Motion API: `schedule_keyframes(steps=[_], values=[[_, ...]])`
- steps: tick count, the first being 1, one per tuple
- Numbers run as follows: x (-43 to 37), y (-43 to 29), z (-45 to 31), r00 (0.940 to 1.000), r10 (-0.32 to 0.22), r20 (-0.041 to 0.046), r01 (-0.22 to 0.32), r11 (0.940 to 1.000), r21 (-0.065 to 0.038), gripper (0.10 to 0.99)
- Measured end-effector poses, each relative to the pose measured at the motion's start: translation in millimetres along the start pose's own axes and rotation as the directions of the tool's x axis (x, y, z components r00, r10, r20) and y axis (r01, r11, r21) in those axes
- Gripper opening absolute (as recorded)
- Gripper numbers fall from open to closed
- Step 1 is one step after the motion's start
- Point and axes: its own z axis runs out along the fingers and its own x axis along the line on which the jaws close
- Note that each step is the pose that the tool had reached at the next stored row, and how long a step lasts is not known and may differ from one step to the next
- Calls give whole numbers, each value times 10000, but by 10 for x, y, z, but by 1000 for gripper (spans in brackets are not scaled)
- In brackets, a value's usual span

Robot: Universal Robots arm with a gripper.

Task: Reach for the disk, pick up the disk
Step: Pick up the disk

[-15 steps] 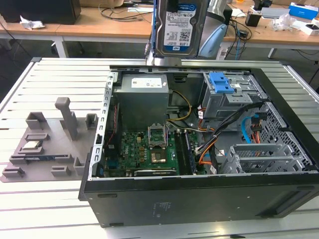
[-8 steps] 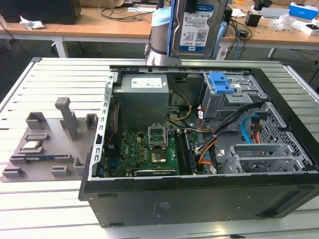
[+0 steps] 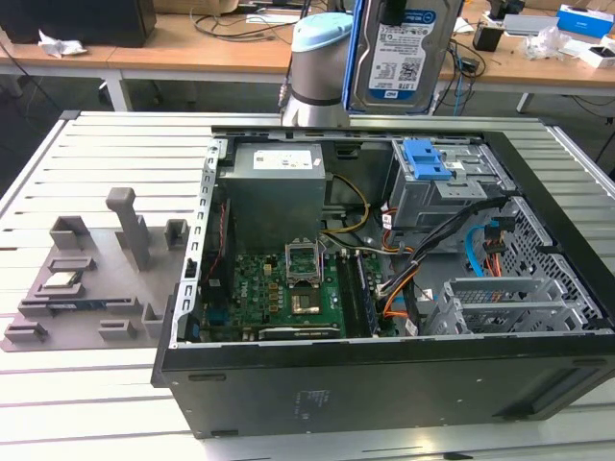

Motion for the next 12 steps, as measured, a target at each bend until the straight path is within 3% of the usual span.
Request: schedule_keyframes(steps=[7,9,12], values=[[9,-2,0,10000,-3,0,3,10000,0,365],[68,-4,3,10000,-1,0,1,10000,1,365],[219,-8,10,10000,-1,-1,1,10000,0,365]])
